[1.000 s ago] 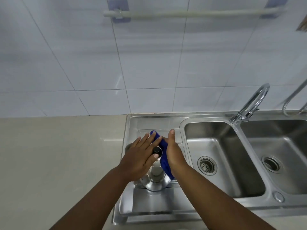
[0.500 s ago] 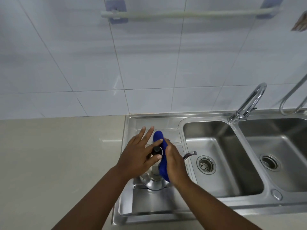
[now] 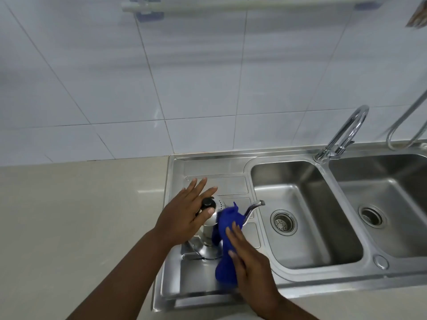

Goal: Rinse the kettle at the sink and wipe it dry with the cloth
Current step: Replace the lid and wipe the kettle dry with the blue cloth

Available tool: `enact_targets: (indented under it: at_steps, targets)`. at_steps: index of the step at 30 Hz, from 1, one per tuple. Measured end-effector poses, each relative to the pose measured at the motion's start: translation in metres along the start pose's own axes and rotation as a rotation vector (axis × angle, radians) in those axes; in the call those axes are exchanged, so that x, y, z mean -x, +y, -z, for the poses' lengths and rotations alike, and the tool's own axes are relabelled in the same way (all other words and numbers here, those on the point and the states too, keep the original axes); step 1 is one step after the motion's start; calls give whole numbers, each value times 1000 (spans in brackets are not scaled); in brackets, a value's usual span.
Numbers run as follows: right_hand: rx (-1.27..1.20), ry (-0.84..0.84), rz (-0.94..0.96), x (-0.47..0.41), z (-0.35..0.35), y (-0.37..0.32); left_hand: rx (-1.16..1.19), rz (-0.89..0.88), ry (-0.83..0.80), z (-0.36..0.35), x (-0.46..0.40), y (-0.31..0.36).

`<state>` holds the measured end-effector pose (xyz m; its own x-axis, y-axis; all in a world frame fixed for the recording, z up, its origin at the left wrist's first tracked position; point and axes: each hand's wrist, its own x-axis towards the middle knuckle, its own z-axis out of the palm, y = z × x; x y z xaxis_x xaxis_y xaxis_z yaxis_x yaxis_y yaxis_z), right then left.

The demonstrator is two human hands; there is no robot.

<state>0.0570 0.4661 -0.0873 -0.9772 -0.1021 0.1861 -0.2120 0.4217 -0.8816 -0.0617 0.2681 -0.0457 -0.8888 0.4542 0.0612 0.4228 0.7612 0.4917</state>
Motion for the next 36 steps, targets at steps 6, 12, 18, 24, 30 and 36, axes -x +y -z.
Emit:
enact_targets:
  at_steps: [6, 12, 18, 24, 30, 36]
  targets:
    - [667, -230, 260, 34, 23, 77, -16, -16, -6, 0, 0, 6]
    - [918, -558, -300, 22, 24, 64, -33, -11, -13, 0, 0, 6]
    - [718, -568, -397, 6, 8, 67, -28, -13, -5, -1, 0, 5]
    - [792, -530, -539, 6, -21, 71, -28, -17, -6, 0, -1, 4]
    - [438, -328, -553, -11, 13, 37, -38, -62, -13, 3, -1, 2]
    - [-104, 58, -488, -48, 48, 24, 190, 148, 206, 15, 20, -8]
